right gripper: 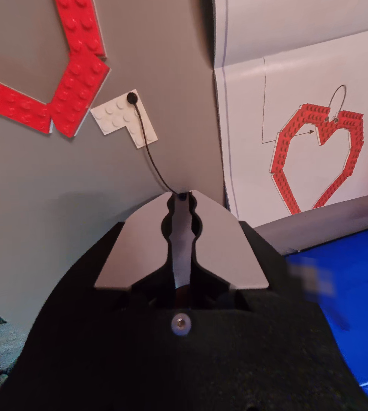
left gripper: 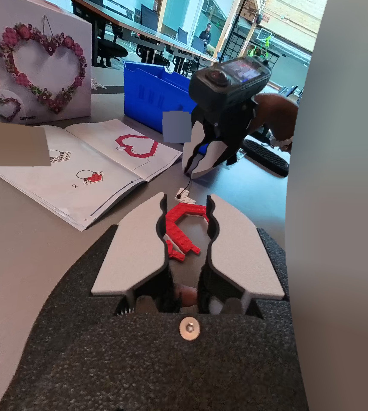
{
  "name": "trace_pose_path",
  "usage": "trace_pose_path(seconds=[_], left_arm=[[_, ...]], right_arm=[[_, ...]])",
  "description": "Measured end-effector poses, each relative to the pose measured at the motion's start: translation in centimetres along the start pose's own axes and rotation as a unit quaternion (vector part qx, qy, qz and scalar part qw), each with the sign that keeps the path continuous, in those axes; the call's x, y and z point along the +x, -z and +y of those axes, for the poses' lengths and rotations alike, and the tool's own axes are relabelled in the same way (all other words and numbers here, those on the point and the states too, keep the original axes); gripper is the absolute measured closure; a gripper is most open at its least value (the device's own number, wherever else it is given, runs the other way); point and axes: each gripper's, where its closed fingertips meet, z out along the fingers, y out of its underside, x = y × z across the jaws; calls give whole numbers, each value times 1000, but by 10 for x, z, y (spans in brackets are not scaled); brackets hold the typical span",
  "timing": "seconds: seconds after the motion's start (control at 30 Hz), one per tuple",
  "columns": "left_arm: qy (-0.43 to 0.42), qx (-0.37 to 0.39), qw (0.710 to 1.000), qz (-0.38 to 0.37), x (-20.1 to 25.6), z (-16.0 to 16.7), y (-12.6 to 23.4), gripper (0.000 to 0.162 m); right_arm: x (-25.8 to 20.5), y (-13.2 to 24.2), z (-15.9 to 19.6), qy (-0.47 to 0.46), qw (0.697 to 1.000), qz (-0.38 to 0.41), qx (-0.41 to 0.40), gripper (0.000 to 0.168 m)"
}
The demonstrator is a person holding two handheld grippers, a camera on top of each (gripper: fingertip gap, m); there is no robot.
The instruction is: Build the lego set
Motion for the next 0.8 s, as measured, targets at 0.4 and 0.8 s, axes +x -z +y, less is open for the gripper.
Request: trace_pose_path(seconds=[0.4,0.8], left_arm=[[-24,-24,999,0,3,9,-8,129],[-70,-43,996,-17,3,14,-11,129]], right_arm=[[-25,15,-7,-137,988,-48,53,162],[-36,3,4,-238,963,-113,53,161]])
